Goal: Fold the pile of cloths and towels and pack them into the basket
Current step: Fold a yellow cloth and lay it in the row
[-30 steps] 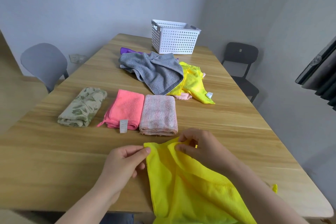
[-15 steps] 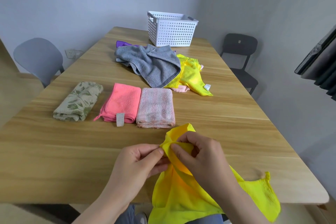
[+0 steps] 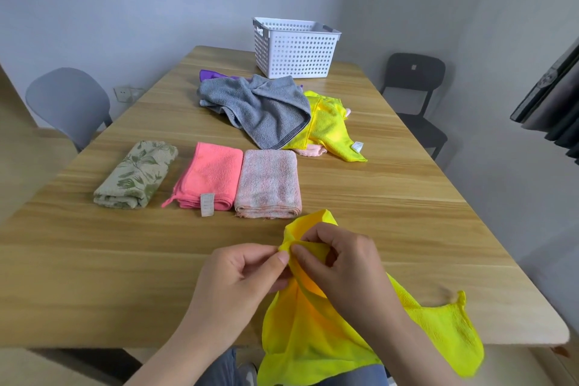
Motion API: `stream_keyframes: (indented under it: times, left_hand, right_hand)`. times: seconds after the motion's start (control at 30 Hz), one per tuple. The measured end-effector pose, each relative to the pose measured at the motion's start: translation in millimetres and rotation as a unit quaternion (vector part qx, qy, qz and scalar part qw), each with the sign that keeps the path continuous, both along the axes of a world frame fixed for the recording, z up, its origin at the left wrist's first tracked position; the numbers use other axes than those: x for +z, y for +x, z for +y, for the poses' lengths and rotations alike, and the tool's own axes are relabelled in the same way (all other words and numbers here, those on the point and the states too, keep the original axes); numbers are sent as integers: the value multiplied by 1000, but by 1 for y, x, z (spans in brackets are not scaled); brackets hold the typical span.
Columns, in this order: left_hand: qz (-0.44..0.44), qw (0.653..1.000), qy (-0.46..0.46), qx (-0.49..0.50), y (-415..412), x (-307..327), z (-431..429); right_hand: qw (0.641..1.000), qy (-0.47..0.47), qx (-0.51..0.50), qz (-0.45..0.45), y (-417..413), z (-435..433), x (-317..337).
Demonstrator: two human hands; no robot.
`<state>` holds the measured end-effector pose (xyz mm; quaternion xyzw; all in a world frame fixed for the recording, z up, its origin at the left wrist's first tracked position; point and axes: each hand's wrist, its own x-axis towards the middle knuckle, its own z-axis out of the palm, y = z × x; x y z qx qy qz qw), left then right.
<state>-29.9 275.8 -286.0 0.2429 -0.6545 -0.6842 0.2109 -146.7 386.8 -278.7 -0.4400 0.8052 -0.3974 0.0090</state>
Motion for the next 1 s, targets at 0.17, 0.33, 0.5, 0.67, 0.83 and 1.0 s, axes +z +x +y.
stream_keyframes:
  times: [0.17, 0.33, 0.5, 0.67, 0.83, 1.0]
  left_hand:
    - [-1, 996, -86, 27, -3, 1, -8]
    - [17, 986, -151, 63, -17, 21, -41]
    - [18, 978, -194, 80, -31, 52, -68]
    - [21, 934, -345, 93, -38, 94, -67]
    - [72, 905, -402, 119, -37, 145, -60]
    - [123, 888, -418, 146, -35, 180, -49]
  right_hand:
    - [999, 11, 32, -2, -7, 3, 9]
    - [989, 118, 75, 49, -42, 19, 41]
    - [975, 188, 29, 118, -76, 40, 82]
    - [963, 141, 19, 229, -76, 52, 124]
    - [934, 44, -40, 353, -71, 61, 171]
    - [911, 21, -100, 401, -64, 67, 203]
